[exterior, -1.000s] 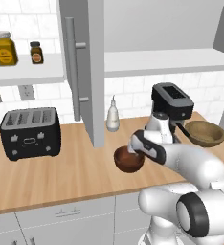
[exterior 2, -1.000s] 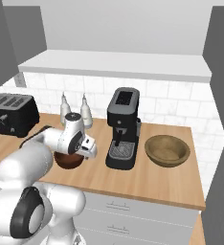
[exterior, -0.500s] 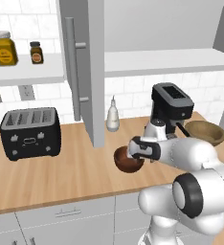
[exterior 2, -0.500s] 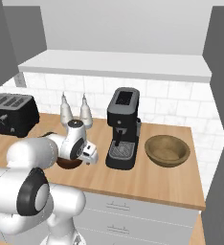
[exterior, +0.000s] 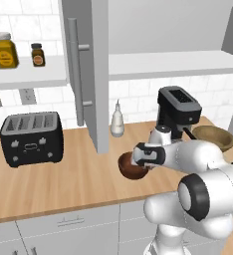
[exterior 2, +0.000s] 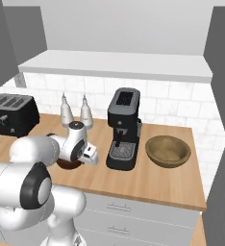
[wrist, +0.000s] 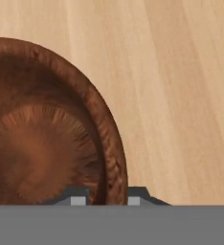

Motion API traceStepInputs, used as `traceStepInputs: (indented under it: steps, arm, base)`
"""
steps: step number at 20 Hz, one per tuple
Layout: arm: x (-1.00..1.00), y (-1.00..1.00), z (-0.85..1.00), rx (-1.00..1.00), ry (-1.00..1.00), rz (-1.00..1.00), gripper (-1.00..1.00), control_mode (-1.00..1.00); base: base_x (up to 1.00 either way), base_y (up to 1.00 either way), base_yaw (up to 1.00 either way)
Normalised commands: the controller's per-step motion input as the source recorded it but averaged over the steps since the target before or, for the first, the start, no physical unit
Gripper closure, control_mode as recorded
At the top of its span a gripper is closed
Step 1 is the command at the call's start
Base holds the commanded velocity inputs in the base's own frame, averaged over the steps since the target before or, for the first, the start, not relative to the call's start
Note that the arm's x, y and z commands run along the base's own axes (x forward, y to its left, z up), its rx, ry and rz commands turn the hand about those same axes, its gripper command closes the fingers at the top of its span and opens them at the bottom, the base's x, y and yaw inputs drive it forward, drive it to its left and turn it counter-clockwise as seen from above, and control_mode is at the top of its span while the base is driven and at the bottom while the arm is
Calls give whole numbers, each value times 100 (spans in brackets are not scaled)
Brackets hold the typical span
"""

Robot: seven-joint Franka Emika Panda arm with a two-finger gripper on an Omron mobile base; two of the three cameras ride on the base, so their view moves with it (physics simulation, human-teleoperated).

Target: Pick up the bowls on the counter and stack them on top of one another in the open cabinet. Place the smaller bowl on top of the larger bowl.

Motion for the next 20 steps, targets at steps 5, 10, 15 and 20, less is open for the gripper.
traceStepInputs:
  steps: [5, 10, 15, 20]
  arm:
    - [-27, 0, 8, 0, 0, -2, 100, -100]
    - [-68, -32, 68, 0, 0, -12, 100, -100]
    - [-55, -61, 50, 0, 0, -25, 100, -100]
    - [-40, -70, 36, 0, -4, -32, 100, -100]
  base:
    - [0, 0, 0]
    - [0, 0, 0]
    - [0, 0, 0]
    - [0, 0, 0]
